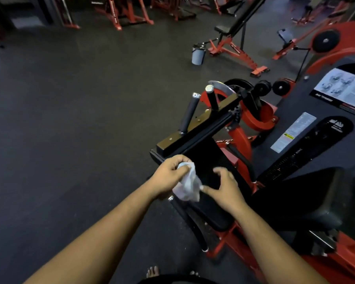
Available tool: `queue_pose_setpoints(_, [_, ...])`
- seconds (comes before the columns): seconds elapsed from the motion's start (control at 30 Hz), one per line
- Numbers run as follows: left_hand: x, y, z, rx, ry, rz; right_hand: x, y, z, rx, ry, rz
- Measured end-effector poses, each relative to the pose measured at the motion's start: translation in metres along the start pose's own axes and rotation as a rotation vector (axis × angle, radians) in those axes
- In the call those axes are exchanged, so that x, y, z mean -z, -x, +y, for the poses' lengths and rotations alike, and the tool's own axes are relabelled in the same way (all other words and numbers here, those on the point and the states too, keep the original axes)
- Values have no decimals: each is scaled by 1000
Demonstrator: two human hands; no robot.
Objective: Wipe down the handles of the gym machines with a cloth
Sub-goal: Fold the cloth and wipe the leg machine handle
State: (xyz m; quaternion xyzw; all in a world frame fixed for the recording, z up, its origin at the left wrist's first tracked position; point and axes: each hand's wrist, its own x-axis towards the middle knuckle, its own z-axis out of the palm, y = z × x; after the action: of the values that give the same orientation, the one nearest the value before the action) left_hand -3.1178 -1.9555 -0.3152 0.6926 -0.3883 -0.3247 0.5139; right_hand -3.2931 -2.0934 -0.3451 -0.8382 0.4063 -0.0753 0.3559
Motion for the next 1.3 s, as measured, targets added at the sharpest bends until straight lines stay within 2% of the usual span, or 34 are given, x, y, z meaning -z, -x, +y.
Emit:
queue_pose_setpoints(0.03, [4,-2,10,-32,-31,-46,7,-3,-11,125,-106,-26])
queue_pose_setpoints(0.1, [12,-8,31,-73,-68,-148,21,-9,-40,301,-335,-199])
queue_pose_setpoints(0.2, [24,-13,62,-128,-87,-138,37,-23,-64,373,-513,-435])
queue_pose_setpoints(0.33, [39,-9,82,-118,10,-11,55,-36,-57,331,-548,-530])
queue_pose_setpoints(0.43, [42,-5,80,-43,236,77,59,-38,-49,206,-889,-520])
queue_pose_setpoints(0.53, [28,-1,61,73,479,3,60,-38,-55,101,-1177,-552])
queue_pose_setpoints(0.67, [-16,16,12,345,662,-235,65,-42,-61,31,-1312,-593])
queue_pose_setpoints(0.7, [-27,18,6,348,743,-293,65,-47,-56,11,-1325,-598])
queue_pose_setpoints(0.77, [-44,19,5,294,873,-272,67,-54,-45,-33,-1336,-618])
queue_pose_setpoints(0.87, [-52,11,11,266,952,12,71,-58,-26,-88,-1291,-609])
queue_pose_setpoints(0.93, [-45,5,12,263,858,161,72,-57,-17,-118,-1140,-548])
queue_pose_setpoints(1.03, [-36,3,16,249,581,259,63,-54,-3,-185,-935,-421])
queue_pose_setpoints(1.13, [-31,3,16,180,450,351,57,-53,3,-64,-843,-274])
queue_pose_setpoints(1.3, [-16,1,12,16,128,325,69,-41,0,164,-709,-211])
